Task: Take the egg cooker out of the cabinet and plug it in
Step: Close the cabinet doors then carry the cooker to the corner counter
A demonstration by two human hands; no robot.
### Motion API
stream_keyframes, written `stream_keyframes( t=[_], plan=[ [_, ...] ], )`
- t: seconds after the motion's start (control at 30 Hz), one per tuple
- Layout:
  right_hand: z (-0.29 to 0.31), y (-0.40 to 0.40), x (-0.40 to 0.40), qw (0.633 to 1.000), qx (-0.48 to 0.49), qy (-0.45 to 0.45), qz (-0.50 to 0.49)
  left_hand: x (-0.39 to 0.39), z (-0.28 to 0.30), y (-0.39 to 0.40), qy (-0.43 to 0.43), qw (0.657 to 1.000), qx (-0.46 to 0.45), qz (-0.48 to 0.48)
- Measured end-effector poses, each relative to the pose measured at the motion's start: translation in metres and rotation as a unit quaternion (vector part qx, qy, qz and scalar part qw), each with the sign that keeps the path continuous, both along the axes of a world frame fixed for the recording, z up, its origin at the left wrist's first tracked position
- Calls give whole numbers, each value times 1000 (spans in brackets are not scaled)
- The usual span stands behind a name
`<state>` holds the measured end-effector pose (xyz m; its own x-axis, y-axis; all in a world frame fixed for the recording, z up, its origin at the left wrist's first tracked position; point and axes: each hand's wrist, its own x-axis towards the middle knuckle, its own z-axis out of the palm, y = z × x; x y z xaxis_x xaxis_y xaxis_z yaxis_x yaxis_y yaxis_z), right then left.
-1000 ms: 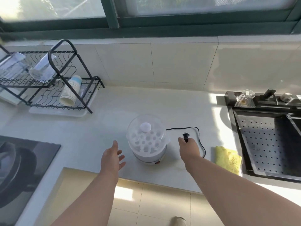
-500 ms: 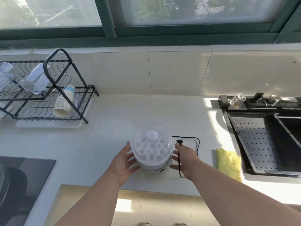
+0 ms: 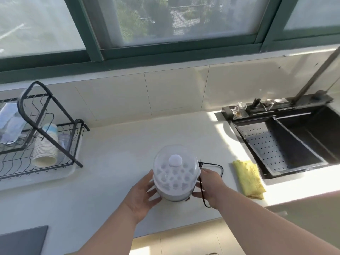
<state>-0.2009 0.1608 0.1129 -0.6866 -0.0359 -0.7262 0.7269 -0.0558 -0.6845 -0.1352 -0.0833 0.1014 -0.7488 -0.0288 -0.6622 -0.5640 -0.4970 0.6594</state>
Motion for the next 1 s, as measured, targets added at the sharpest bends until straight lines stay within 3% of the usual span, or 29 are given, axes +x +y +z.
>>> stream_keyframes(
  t=[0.43,0.67,1.0],
  plan=[
    [111,111,9,979,56,80,-181,-75,105,103,110,974,-16,-196],
    [154,223,27,961,105,92,-241,-90,148,220,145,949,-8,-280],
    [152,446,95,926,56,113,-355,-77,144,460,143,920,2,-365]
  ],
)
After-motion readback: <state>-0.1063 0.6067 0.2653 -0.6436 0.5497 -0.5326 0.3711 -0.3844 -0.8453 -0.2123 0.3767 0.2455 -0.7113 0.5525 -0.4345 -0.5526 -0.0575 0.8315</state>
